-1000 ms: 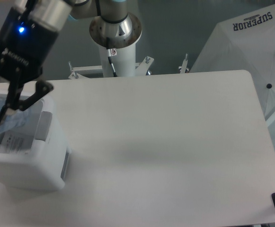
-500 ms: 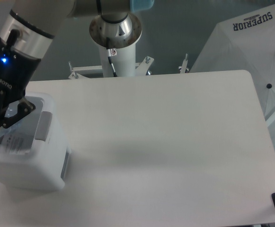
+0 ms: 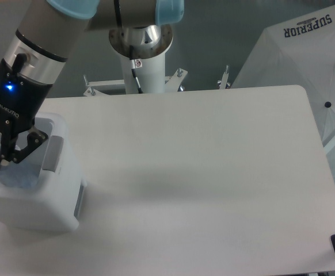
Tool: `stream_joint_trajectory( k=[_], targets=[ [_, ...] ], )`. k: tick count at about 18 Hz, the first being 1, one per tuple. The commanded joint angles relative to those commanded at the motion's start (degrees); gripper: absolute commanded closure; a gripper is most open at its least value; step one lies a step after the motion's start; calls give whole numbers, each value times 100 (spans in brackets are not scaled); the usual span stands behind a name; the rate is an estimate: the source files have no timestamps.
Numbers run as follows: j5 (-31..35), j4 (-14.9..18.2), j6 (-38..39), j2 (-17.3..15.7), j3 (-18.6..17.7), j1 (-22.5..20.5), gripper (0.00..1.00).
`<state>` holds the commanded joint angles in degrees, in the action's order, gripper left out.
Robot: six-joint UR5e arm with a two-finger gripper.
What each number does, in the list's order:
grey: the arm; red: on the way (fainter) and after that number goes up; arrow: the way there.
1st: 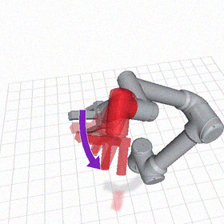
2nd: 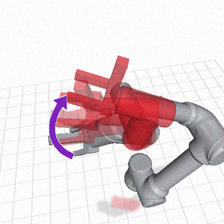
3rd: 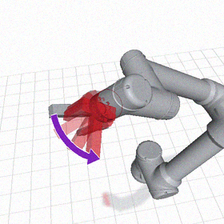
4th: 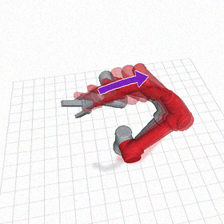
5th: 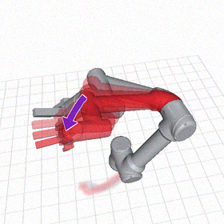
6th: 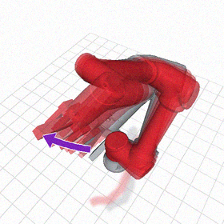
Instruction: Place the trash in the trash can
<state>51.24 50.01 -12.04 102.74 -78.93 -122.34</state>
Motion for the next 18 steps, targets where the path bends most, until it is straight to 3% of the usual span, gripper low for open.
stream_joint_trajectory(
  k=[4,6,18],
  targets=[
    [0,9,-9,0,0,-9,0],
    [0,9,-44,17,-9,-114,0],
    [201,44,-641,18,-342,-1827,0]
  ],
)
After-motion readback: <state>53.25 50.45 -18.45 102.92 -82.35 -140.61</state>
